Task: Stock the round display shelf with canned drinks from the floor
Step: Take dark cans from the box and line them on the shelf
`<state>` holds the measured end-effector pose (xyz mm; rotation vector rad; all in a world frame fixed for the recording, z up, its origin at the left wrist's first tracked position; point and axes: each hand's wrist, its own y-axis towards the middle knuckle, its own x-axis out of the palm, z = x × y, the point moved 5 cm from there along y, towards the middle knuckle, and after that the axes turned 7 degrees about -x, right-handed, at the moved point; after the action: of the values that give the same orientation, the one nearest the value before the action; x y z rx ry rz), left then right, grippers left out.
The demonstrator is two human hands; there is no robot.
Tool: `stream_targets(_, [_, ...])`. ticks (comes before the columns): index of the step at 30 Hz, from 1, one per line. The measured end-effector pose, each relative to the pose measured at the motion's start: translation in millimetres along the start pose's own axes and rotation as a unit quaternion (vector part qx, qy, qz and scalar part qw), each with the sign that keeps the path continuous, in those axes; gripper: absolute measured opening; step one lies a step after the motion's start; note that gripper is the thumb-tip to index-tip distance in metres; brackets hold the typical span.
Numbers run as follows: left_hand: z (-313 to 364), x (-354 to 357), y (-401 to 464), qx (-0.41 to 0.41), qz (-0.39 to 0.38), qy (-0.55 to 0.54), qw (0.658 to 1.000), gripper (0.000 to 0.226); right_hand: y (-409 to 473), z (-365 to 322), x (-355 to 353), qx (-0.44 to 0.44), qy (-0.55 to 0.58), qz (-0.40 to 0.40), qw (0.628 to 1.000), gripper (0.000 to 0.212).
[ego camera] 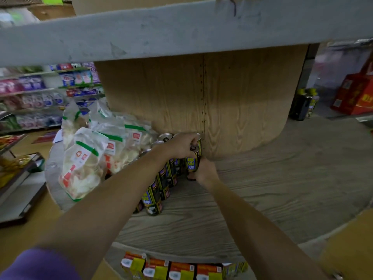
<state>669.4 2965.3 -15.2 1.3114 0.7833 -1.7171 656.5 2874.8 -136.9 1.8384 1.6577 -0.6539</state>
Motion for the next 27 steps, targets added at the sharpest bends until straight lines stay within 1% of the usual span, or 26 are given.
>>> stream_targets(2, [-2.1,1.7,6.8,-0.006,0.001,0.022,1.000,0.030,2.9,-2.7,-1.8,0.001,0.003,0.006,1.000,0.072])
stream_targets(4, [-1.8,2.2,10.3,-0.006,-0.003,0.046,0.999,0.026,3.5,-6.6,-5.1,0.016,0.017,0.005,1.000,0.077])
stream_targets(5, [-1.5,3.2,11.7,-0.007,-0.004,0.055,0.998,0.026,5.9,-5.9,-5.0,0.027,0.024,0.004,0.999,0.079])
stream_targets(7, [-0.7,4.8,13.0,-0.008,0.007,0.069,0.998,0.036,8.5,-4.5,-4.9,0.043,0.031,0.008,0.999,0.080])
stream_targets(8, [-0.5,5.2,12.6,-0.011,0.019,0.075,0.997,0.042,9.4,-4.1,-4.3,0.048,0.032,0.009,0.998,0.079])
stream_targets(10, [0.8,5.6,9.0,-0.012,0.045,0.079,0.996,0.047,8.9,-5.1,-4.3,0.053,0.037,0.003,0.998,0.080])
stream_targets(12, [5.5,5.5,1.4,0.000,0.058,0.081,0.995,0.046,5.7,-6.0,-4.5,0.054,0.041,-0.009,0.998,0.083])
stream_targets(14, [9.2,3.8,-7.4,0.008,0.064,0.068,0.996,0.037,-1.0,-8.5,-5.0,0.046,0.032,-0.016,0.998,0.085])
stream_targets(17, [7.9,0.8,-18.3,0.028,0.092,0.036,0.995,0.007,-15.6,-11.1,-7.7,0.042,0.010,0.008,0.999,0.073])
stream_targets(19, [7.7,2.6,-25.4,0.045,0.101,0.011,0.994,0.012,-32.6,-12.6,-12.6,0.048,0.000,0.015,0.999,0.060])
stream_targets(21, [14.8,4.3,-37.5,0.060,0.089,-0.019,0.994,0.006,-51.2,-12.8,-19.5,0.049,-0.021,0.019,0.998,0.045])
stream_targets(23, [22.0,11.3,-53.1,0.061,0.055,-0.032,0.996,0.002,-76.2,-13.6,-29.9,0.052,-0.052,0.032,0.997,0.039])
stream_targets(25, [24.9,25.6,-63.9,0.047,0.011,-0.042,0.998,0.006,-95.1,-8.4,-39.2,0.061,-0.066,0.050,0.995,0.036])
stream_targets(27, [28.6,45.7,-78.1,0.055,-0.021,-0.062,0.996,0.010,-124.4,-2.4,-48.7,0.077,-0.069,0.064,0.993,0.033])
